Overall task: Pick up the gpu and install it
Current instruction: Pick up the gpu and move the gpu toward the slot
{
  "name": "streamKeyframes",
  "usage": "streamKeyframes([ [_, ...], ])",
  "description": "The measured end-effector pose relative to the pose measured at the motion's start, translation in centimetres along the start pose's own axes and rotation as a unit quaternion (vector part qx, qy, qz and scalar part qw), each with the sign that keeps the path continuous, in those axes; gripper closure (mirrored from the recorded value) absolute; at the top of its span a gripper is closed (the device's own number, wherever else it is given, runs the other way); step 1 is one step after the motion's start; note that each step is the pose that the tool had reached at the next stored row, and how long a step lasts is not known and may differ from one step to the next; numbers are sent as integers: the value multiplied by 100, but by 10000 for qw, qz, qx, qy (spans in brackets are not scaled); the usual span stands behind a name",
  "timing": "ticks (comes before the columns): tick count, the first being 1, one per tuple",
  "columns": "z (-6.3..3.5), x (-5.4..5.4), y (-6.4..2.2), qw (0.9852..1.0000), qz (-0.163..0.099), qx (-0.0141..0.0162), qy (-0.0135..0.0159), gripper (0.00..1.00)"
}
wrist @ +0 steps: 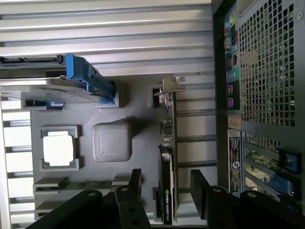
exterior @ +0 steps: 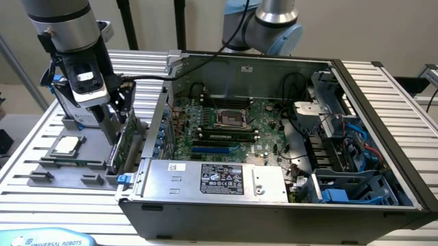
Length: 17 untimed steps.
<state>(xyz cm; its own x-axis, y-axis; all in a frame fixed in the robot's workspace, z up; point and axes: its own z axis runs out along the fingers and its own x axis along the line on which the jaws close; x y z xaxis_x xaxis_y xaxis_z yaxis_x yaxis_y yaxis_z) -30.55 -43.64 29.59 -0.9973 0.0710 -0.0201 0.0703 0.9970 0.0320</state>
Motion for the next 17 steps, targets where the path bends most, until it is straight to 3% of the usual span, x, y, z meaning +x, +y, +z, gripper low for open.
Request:
streamKeyframes([
  [17, 309, -1, -16, 10000, 92, 1, -3, 46],
])
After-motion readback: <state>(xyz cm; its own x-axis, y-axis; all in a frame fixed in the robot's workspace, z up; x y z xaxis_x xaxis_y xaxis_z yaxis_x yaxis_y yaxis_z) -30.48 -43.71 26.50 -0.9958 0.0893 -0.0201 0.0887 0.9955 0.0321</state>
